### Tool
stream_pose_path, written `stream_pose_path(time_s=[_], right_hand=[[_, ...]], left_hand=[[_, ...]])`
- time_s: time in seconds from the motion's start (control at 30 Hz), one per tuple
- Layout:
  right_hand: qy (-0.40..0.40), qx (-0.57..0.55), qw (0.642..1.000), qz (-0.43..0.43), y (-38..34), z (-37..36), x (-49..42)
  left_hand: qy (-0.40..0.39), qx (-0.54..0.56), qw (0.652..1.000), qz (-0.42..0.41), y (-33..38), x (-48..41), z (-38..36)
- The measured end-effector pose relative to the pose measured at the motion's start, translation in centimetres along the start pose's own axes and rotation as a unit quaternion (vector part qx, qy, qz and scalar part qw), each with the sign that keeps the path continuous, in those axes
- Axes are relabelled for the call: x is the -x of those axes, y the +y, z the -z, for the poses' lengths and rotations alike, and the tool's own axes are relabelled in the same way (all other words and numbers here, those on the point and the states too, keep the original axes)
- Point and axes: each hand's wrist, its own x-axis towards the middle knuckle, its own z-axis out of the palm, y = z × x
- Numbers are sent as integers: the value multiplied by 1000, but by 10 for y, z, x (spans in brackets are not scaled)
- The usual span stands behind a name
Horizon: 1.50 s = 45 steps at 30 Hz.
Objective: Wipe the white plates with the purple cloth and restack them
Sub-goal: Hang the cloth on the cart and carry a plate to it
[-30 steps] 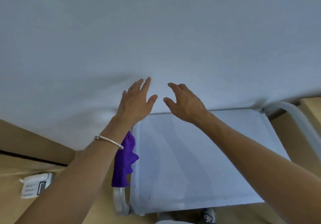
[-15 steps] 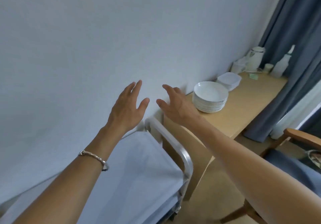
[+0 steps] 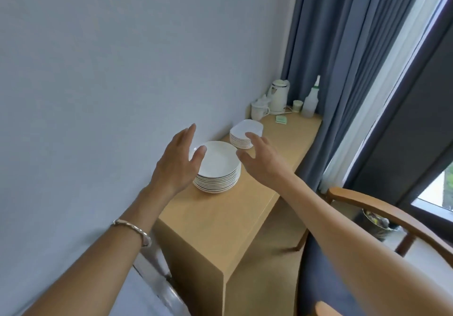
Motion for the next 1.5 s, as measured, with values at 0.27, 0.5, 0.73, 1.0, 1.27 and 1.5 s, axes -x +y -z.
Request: stream_pose_path(time_s=[0.27,0.5,0.73,1.0,1.27,1.5], right_hand=[[-46,27,996,-69,52,-10,-100],[-150,46,984,-81,100,-95,-201],[-241,-36,963,-115,168,-166,-301],[-519,-277,775,-232,210,-199,-353],[-578,-361,693,-235,222,-196,-356],[-479,-387,734,-287,215,-202,-342]], left_hand=[[-67,42,994,71,-41,-95,-73],[-67,111,963,235,-118,-128,-123],[-10,294,827,480,-175,-156,-181],[7,403,725,559,-182,-181,-218],[1,485,650,585,-179,-161,-223],[66,516,629,578,-173,-153,-233]])
